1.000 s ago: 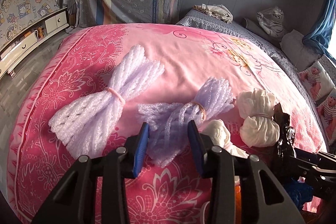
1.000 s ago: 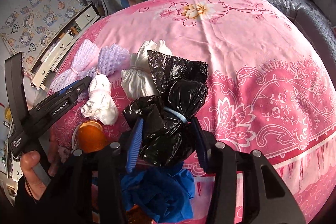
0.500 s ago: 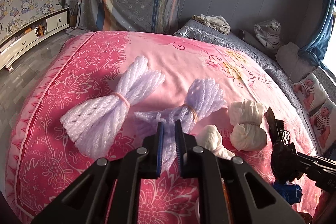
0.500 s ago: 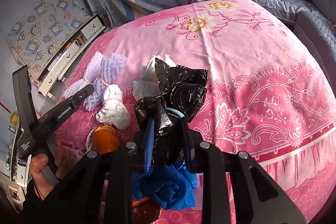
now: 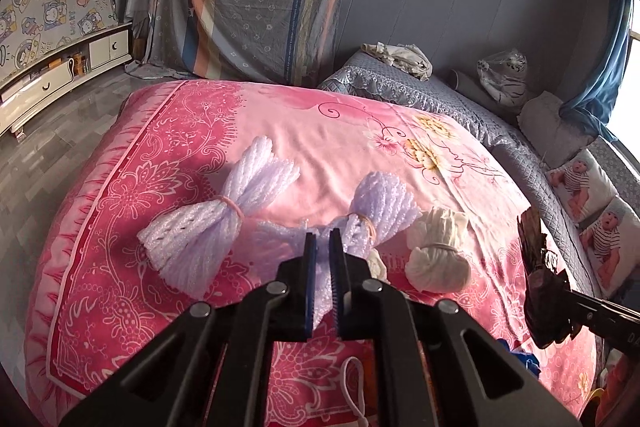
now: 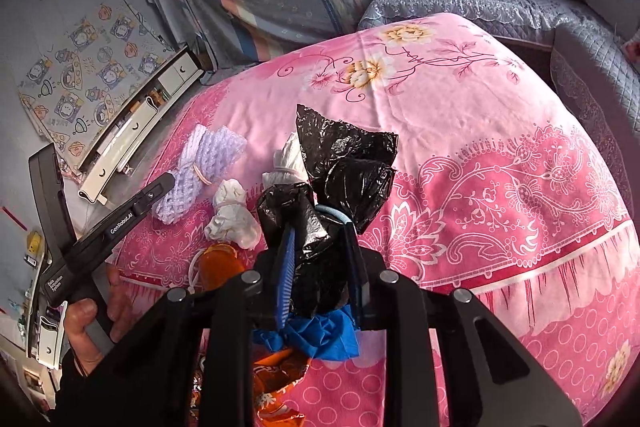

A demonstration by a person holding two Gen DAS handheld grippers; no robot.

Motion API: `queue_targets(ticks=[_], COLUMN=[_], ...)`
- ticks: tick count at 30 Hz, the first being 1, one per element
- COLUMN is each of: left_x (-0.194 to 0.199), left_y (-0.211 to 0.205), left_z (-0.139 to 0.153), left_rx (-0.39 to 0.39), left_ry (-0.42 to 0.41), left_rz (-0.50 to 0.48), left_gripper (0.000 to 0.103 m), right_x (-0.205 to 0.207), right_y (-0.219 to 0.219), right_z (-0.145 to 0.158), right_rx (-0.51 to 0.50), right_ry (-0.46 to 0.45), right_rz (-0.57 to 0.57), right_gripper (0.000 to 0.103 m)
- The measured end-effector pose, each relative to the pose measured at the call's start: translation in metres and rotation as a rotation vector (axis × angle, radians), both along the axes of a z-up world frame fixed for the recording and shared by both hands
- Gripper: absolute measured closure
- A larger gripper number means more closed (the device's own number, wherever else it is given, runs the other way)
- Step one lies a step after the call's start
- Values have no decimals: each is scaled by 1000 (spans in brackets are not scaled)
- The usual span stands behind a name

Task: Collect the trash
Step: 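Grasp the second black bag with the right tool while the left tool grasps a white mesh sleeve, then carry the black bag and mesh sleeve over the yellow-rimmed bin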

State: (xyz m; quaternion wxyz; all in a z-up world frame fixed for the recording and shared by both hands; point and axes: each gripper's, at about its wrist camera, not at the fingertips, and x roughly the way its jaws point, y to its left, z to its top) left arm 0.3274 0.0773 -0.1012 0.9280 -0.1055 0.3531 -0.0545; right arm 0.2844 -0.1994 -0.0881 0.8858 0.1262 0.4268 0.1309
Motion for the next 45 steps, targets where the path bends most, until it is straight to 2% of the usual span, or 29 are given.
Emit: queue_targets(ticks=[10, 25, 38, 45], left_x=[-19, -55, -85, -103], left_y=[-13, -72, -120, -154], left_z=[34, 87, 117, 126], left_rx=[-5, -13, -17, -30], left_ry=[-50, -147, -203, -220], left_rz=[-29, -153, -267, -364], left_gripper=[97, 97, 97, 97], right_x=[-24, -71, -115, -143], right_y=[-20, -65, -107, -138], right_z=[34, 83, 109, 114], right_rx=[18, -1, -33, -49], right_ry=[-74, -179, -240, -248], right_rz=[-33, -107, -189, -248], right_gripper=[82, 82, 81, 82])
